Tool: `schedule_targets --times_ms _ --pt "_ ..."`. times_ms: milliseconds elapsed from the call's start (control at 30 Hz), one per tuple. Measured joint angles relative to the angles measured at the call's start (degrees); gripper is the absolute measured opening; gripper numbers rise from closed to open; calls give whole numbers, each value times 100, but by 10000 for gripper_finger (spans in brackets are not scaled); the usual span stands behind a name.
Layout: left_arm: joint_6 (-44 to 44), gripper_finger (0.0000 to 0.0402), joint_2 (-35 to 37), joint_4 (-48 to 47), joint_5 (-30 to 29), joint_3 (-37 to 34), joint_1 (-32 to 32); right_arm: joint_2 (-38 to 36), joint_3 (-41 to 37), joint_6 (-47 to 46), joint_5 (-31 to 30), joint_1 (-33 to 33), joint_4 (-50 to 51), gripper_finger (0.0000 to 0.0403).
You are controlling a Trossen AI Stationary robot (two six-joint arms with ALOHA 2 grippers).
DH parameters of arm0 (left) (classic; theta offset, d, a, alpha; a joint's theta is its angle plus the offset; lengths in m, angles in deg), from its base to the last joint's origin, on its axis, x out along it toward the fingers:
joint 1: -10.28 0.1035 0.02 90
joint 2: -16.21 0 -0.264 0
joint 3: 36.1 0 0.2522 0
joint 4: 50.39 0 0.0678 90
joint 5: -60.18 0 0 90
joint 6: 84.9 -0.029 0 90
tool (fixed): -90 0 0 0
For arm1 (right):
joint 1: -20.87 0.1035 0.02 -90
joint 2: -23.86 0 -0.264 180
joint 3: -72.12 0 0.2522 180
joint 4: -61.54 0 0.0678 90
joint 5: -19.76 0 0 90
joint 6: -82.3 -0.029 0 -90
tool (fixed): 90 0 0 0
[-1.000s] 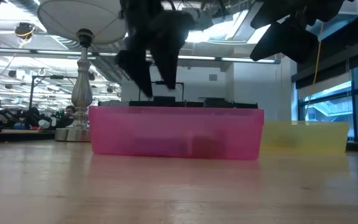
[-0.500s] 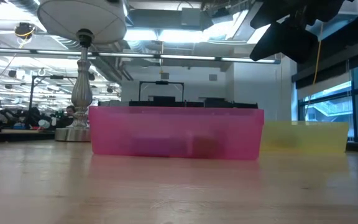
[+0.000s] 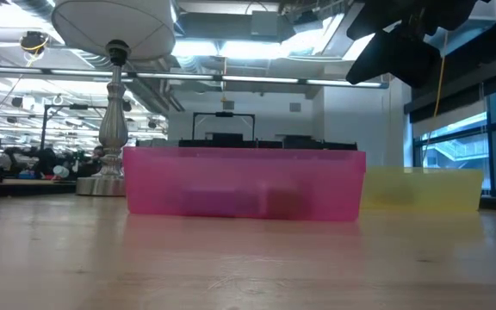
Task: Pick & Place Office items
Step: Put the white black hourglass into the orange bin
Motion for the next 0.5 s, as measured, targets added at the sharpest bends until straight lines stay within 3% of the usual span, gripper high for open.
schedule_targets --times_ms 300,500 --pt "106 336 0 -380 -9 0 -557 0 0 1 0 -1 2 265" --pt "-1513 336 -1 -659 -13 0 -757 0 0 1 0 0 2 265"
